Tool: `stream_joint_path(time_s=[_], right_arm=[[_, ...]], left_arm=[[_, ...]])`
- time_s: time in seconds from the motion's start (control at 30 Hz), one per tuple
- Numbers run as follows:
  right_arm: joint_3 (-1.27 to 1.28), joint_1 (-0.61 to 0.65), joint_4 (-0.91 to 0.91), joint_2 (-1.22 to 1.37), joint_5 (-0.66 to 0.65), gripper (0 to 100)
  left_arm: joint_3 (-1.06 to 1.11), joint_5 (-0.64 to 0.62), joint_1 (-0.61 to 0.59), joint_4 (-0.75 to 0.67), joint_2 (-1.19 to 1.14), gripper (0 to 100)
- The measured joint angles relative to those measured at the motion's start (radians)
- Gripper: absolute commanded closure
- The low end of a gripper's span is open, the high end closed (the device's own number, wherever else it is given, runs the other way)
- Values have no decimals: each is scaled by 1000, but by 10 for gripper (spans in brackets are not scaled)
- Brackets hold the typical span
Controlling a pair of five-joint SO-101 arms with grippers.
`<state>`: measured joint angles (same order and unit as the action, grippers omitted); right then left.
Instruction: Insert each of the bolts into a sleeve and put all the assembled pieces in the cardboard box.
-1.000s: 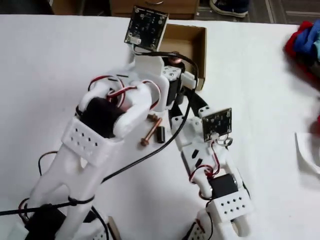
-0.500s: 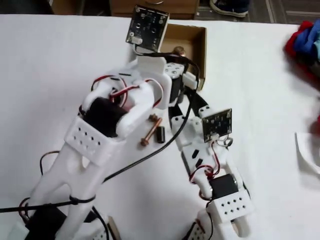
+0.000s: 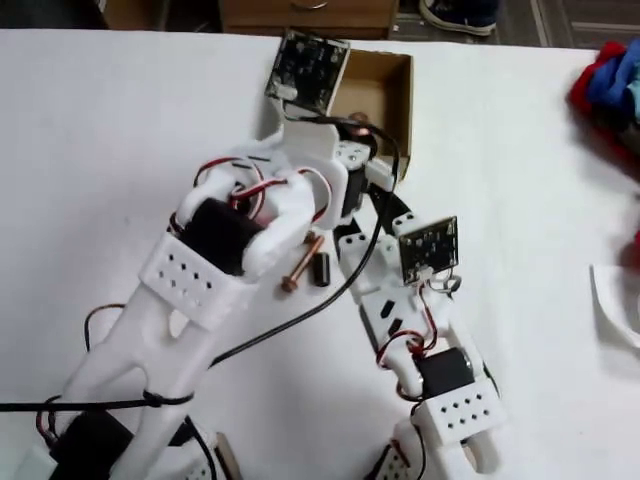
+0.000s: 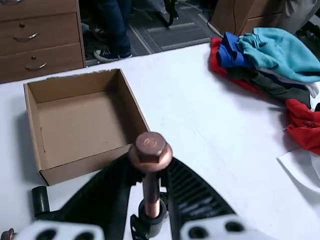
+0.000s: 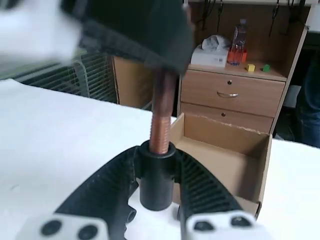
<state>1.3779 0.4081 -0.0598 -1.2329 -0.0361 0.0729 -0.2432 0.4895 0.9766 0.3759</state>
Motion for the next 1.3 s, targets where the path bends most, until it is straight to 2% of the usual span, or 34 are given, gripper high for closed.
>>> stream_joint_path(time_s=[0.2, 0.43, 0.9, 1.13, 1.3], right_arm=[[-2, 0, 0, -2, 0, 978], [-2, -2, 0, -2, 0, 978], [-2, 0, 0, -3, -6, 978], [2, 5, 0, 0, -9, 978], [0, 5, 0, -2, -9, 978]], left_arm=[[40, -5, 3, 0, -2, 963], [40, 106, 0, 2, -2, 746], [28, 126, 0, 84, 32, 764], [26, 127, -98, 135, 83, 764], [26, 127, -115, 149, 84, 766]])
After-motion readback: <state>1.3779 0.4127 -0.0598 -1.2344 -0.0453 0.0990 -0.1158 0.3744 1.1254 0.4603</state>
